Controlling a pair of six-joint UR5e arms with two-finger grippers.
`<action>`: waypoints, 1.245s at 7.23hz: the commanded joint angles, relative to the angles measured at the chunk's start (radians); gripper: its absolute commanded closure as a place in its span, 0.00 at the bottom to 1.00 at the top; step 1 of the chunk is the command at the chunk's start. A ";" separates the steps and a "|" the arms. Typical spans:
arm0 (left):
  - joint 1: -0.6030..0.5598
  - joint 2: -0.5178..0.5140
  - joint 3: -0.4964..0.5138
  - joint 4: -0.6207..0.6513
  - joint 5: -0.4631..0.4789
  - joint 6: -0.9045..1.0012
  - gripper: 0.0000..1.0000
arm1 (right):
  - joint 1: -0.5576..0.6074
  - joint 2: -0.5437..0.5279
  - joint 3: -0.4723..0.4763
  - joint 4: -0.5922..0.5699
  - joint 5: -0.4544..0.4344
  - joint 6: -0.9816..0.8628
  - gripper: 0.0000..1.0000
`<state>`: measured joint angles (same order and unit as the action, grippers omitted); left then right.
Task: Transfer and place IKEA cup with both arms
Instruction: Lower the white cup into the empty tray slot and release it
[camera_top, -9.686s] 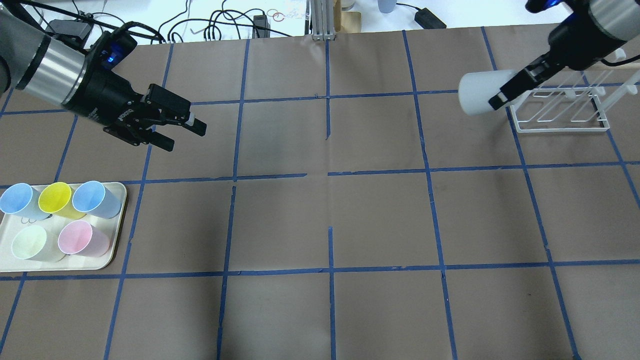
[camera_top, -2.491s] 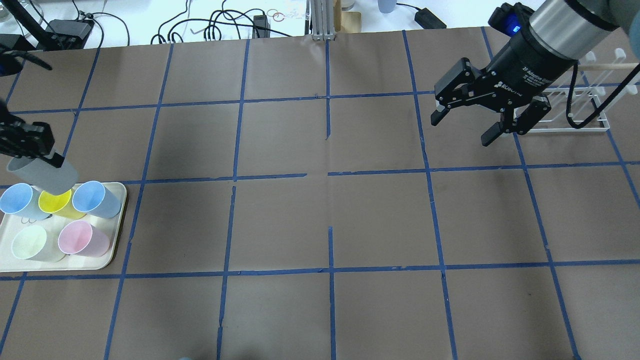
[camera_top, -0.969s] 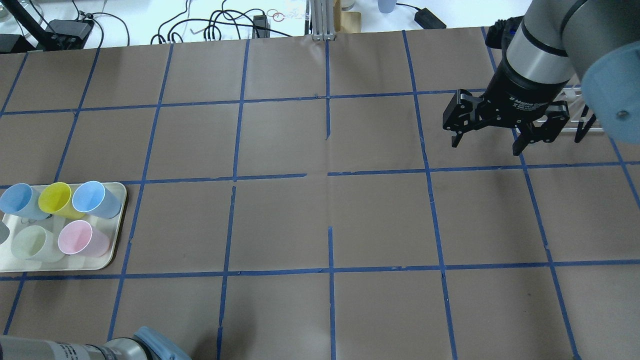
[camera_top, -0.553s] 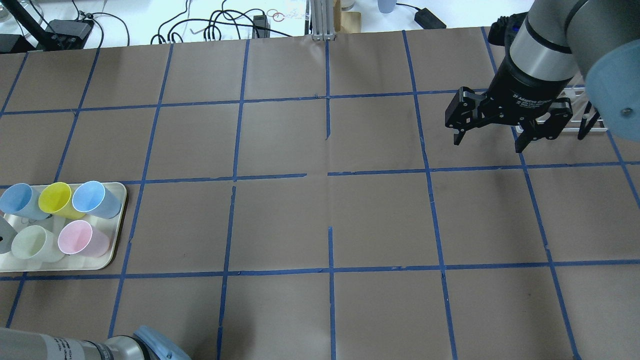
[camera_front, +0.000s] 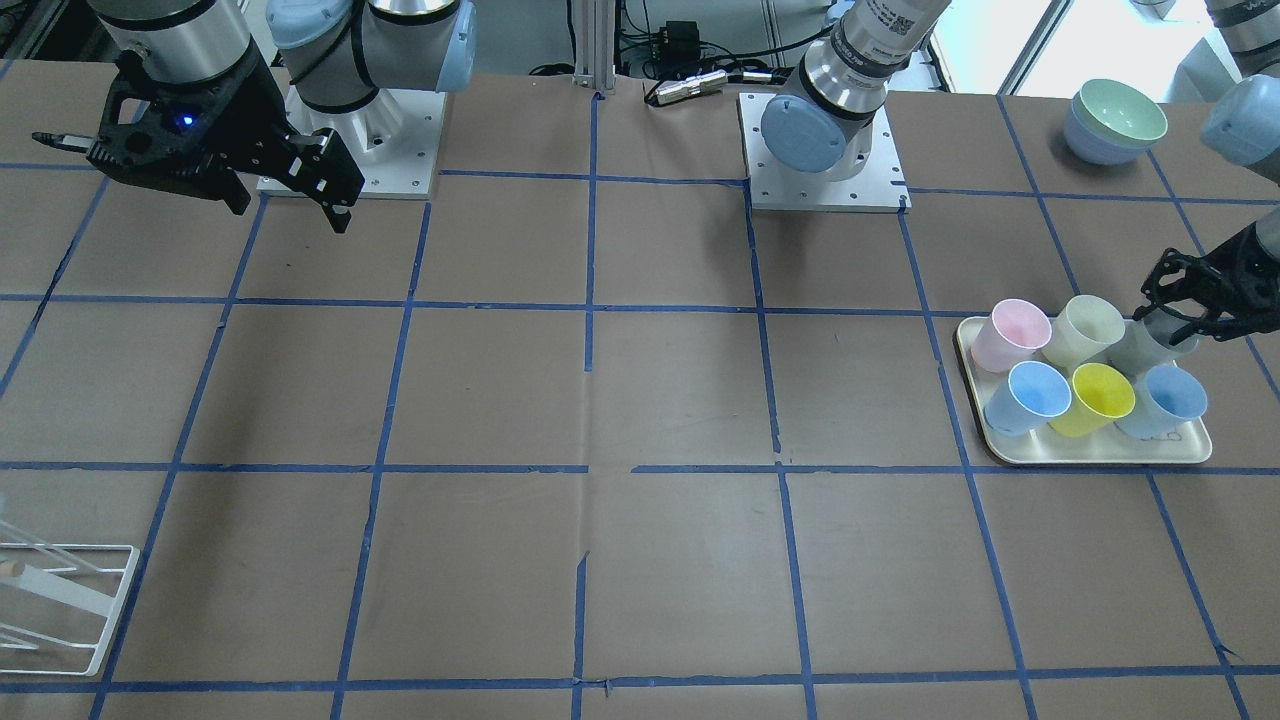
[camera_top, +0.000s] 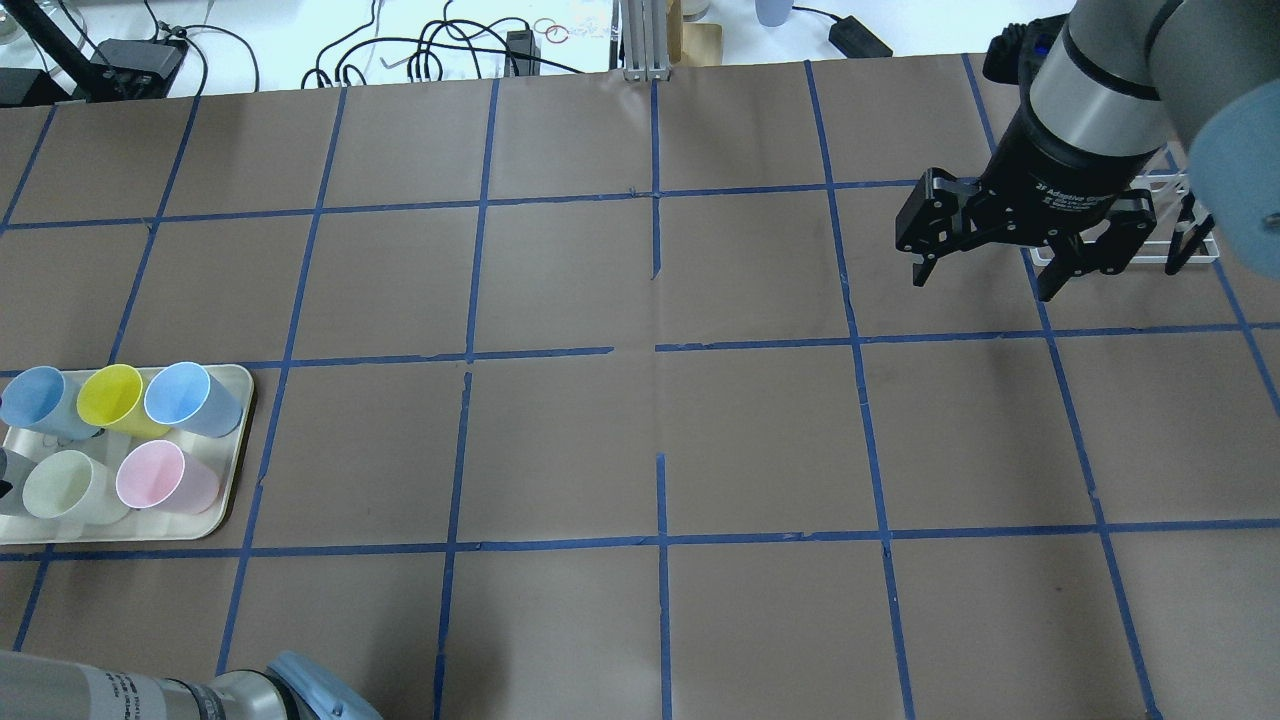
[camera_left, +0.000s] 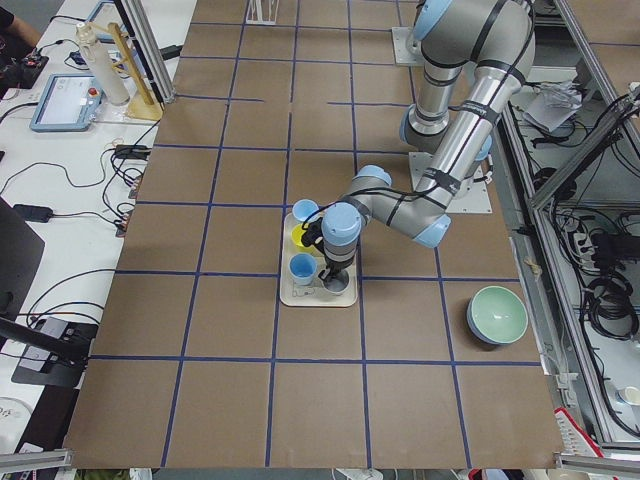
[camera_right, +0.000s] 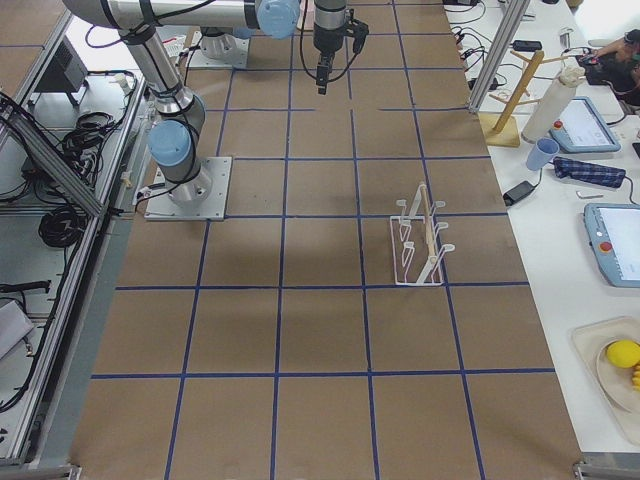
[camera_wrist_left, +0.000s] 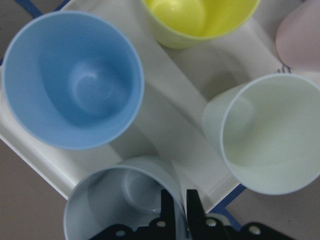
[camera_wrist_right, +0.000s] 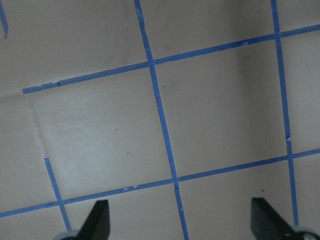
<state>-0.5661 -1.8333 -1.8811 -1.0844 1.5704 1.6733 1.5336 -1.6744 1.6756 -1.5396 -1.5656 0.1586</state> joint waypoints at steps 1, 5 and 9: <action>-0.011 0.044 0.017 -0.075 0.010 -0.081 0.00 | 0.002 -0.004 -0.001 0.010 -0.001 -0.001 0.00; -0.160 0.233 0.147 -0.497 -0.004 -0.474 0.00 | 0.002 -0.025 0.006 0.001 -0.001 0.002 0.00; -0.514 0.408 0.192 -0.637 -0.006 -1.035 0.00 | -0.001 -0.025 0.009 0.000 0.009 0.006 0.00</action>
<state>-0.9615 -1.4699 -1.6861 -1.7082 1.5657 0.8162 1.5328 -1.6996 1.6836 -1.5382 -1.5624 0.1640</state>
